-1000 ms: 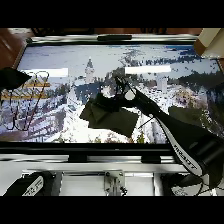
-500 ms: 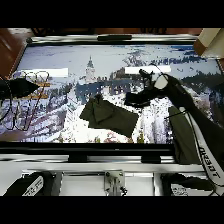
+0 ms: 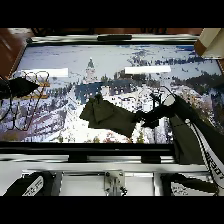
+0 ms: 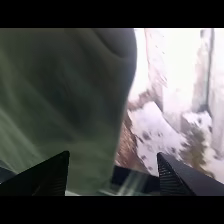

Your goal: Fold the shirts.

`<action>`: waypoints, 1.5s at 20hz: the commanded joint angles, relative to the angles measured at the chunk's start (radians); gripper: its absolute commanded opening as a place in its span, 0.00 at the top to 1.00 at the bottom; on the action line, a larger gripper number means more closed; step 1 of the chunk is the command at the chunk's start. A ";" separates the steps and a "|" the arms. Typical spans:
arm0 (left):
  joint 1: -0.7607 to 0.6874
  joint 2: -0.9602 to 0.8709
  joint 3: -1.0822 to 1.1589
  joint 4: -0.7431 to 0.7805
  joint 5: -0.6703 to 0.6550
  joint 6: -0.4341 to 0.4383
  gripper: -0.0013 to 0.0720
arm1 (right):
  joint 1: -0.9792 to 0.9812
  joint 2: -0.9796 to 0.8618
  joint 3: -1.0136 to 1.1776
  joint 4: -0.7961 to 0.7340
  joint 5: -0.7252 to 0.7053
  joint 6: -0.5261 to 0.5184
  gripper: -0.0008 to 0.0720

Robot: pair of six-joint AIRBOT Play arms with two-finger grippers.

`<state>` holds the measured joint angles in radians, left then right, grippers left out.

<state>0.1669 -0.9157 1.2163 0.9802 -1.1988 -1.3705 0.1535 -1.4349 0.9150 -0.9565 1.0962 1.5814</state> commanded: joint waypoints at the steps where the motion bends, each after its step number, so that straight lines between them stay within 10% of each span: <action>1: 0.001 0.001 0.000 -0.001 0.002 -0.008 0.94 | 0.056 -0.030 -0.053 0.103 -0.149 -0.015 0.12; 3: 0.001 0.001 0.000 -0.005 0.001 -0.009 0.94 | 0.080 -0.051 -0.053 0.148 -0.198 -0.015 0.15; 5: 0.001 0.001 0.000 -0.004 0.001 -0.015 0.94 | 0.086 -0.054 -0.053 0.200 -0.229 -0.016 0.81; 6: 0.001 0.001 0.000 -0.004 0.001 -0.015 0.94 | 0.078 -0.053 -0.048 0.237 -0.236 -0.033 0.87; 10: 0.001 0.001 0.000 -0.004 0.002 -0.014 0.94 | 0.006 0.018 0.083 0.307 -0.138 -0.223 0.88; 19: 0.001 0.001 0.000 -0.004 -0.009 -0.010 0.94 | -0.319 0.178 0.485 -0.042 0.232 -0.052 0.88; 30: 0.001 0.001 -0.001 -0.004 -0.052 -0.004 0.94 | -0.666 0.178 0.491 -0.101 0.148 -0.068 0.88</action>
<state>0.1669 -0.9150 1.2160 0.9764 -1.2465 -1.3746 -0.4431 -1.2583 1.4025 -1.0466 1.2591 1.5162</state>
